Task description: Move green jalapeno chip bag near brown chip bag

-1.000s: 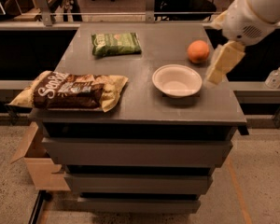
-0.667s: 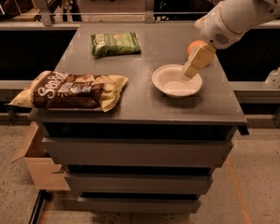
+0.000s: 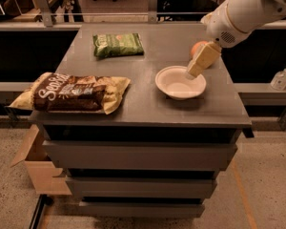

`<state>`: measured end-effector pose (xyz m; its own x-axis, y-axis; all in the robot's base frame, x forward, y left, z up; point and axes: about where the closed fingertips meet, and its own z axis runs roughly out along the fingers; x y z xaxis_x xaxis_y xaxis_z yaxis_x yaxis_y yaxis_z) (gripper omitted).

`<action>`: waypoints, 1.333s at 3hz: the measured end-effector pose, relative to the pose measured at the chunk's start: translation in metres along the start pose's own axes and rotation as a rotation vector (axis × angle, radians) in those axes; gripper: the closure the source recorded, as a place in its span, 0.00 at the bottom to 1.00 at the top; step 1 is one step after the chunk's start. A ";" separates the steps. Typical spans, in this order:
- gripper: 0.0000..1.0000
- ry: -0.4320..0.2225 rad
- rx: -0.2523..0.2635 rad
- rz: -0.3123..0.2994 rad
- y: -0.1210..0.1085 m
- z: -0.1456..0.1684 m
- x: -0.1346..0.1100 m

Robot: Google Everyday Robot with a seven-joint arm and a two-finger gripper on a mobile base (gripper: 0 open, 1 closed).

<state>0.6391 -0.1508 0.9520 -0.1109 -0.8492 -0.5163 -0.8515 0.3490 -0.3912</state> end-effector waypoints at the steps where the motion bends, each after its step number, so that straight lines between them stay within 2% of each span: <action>1: 0.00 -0.043 -0.004 -0.002 -0.013 0.015 -0.014; 2: 0.00 -0.073 -0.015 -0.026 -0.037 0.037 -0.042; 3: 0.00 -0.073 0.009 -0.040 -0.059 0.062 -0.074; 4: 0.00 -0.058 0.070 -0.014 -0.073 0.088 -0.096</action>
Offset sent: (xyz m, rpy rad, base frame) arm 0.1042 0.0746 0.0359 0.0716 -0.0652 0.1105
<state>0.7572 -0.0600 0.9627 -0.0681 -0.8306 -0.5526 -0.8149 0.3659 -0.4495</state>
